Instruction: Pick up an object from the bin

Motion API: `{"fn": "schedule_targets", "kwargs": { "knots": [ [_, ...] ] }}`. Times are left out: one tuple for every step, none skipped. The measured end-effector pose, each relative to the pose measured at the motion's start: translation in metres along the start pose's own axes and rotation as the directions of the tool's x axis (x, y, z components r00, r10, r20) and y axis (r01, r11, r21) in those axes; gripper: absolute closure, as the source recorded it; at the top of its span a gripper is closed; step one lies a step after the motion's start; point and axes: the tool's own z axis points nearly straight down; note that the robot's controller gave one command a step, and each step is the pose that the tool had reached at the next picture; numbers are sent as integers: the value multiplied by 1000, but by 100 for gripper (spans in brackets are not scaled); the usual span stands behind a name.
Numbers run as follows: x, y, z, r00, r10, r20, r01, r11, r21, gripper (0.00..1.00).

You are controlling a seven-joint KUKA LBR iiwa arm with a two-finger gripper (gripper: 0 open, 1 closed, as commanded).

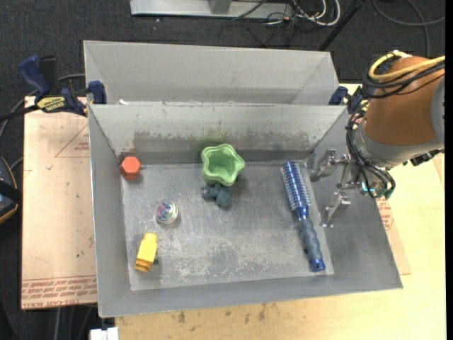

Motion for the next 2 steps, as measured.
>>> {"fn": "schedule_targets", "kwargs": {
  "knots": [
    [-19, 30, 59, 1000, -3, 4, 3, 1000, -2, 0],
    [-62, 114, 57, 994, -106, 12, 106, 994, -2, 0]
  ]
}}
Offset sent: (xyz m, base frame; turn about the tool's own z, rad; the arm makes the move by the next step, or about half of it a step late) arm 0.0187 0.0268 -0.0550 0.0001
